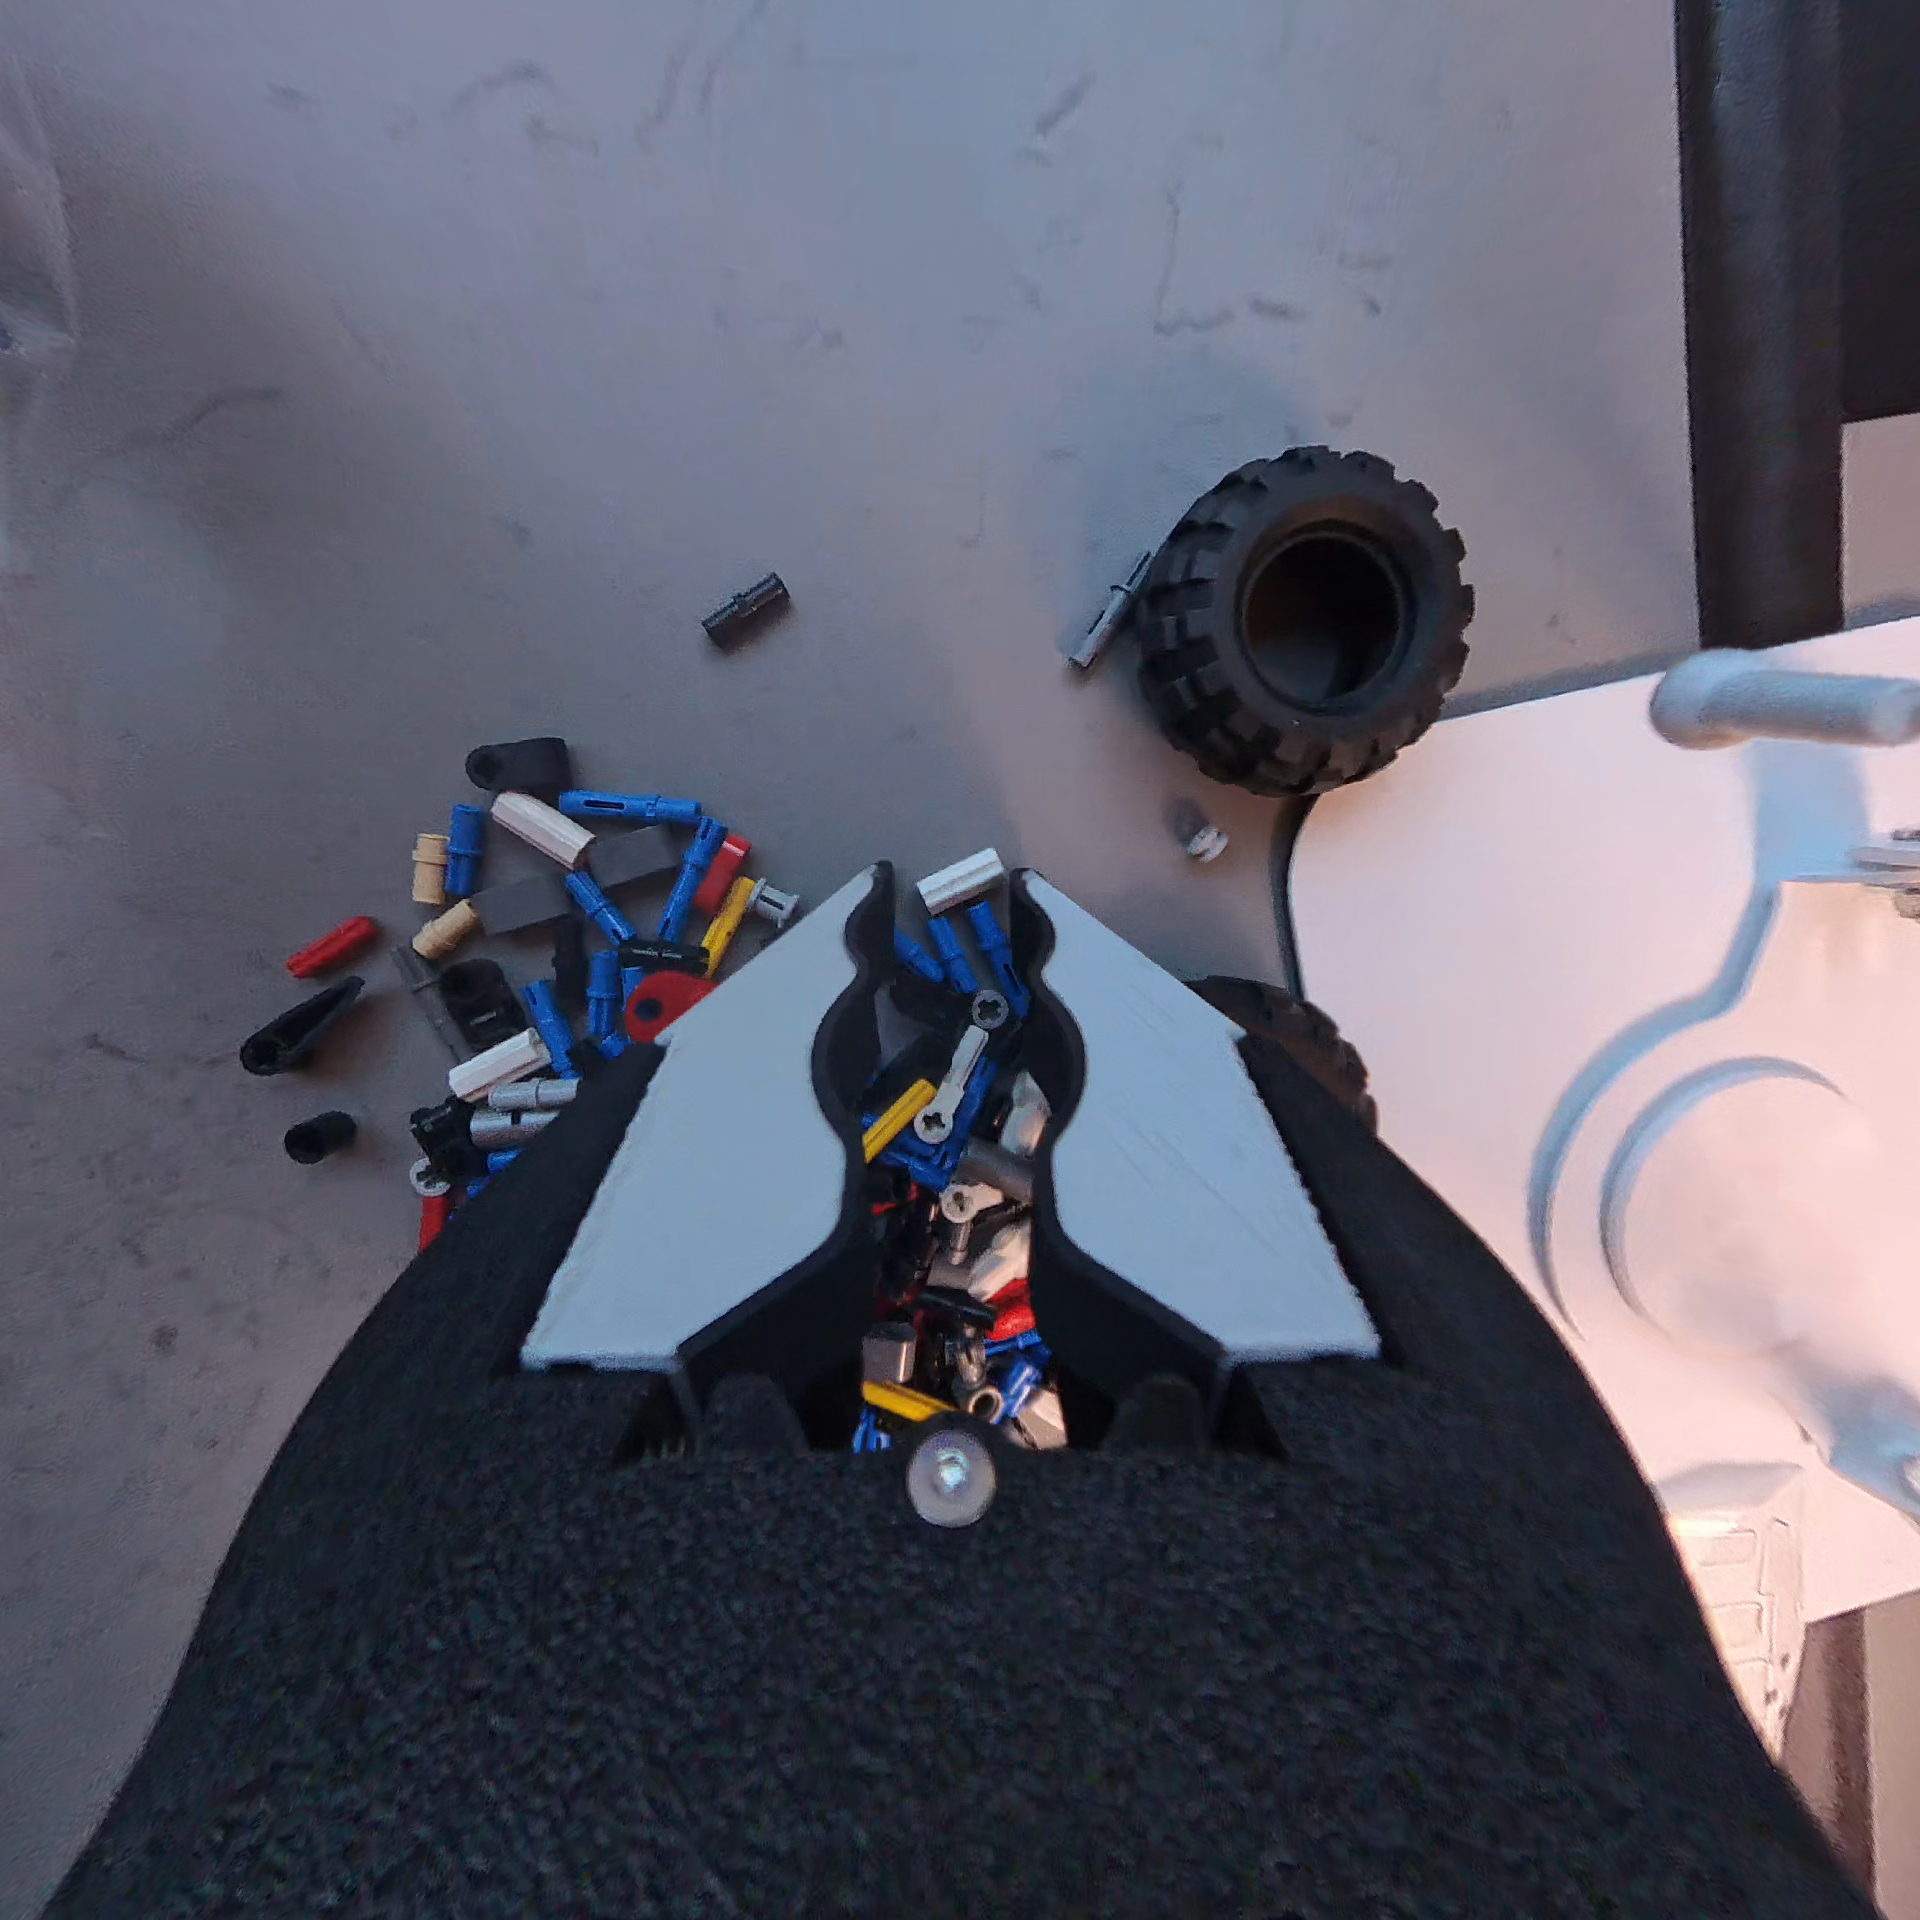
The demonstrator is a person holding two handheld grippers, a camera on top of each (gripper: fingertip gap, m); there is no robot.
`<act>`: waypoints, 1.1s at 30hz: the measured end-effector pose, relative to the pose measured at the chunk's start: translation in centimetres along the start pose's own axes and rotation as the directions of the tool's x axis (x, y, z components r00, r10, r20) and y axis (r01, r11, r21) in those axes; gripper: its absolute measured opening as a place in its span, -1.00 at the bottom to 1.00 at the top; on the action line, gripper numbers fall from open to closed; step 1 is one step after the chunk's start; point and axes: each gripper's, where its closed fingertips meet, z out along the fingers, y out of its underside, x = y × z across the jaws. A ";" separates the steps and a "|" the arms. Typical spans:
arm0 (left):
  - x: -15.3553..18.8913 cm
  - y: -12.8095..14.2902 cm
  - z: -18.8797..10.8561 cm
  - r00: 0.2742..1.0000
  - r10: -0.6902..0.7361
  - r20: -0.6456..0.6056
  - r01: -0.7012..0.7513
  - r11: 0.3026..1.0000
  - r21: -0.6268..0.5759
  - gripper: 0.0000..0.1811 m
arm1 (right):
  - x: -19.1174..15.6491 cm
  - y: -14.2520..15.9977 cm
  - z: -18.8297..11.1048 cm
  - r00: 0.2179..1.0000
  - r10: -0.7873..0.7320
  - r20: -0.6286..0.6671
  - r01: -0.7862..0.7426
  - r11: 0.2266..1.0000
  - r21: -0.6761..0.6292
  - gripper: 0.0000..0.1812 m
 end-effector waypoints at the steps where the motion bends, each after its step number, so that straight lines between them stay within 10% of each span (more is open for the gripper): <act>1: 0.0 0.0 0.0 1.000 0.000 0.001 0.000 1.000 0.002 -1.00 | 0.1 -0.3 0.0 1.000 0.001 -0.011 -0.001 1.000 0.010 -0.78; 9: 0.0 0.0 -0.1 1.000 0.002 -0.002 -0.002 1.000 -0.001 -1.00 | 0.1 -0.7 -0.5 1.000 -0.013 -0.007 0.014 0.999 0.037 -0.93; 19: 0.5 0.6 0.5 1.000 0.003 -0.023 -0.003 1.000 -0.028 -1.00 | -5.1 -11.7 -13.5 0.964 -0.088 0.250 -0.084 0.792 0.605 -0.92; 29: 0.0 -0.6 -0.4 1.000 -0.016 -0.006 0.016 1.000 0.025 -1.00 | -4.0 -11.0 -14.7 0.973 -0.059 0.224 -0.114 0.718 0.687 -0.71; 33: -0.5 -0.9 -0.7 1.000 -0.018 0.015 0.017 0.999 0.039 -1.00 | -3.3 -7.0 -11.4 0.982 -0.076 0.171 -0.033 0.828 0.560 -0.79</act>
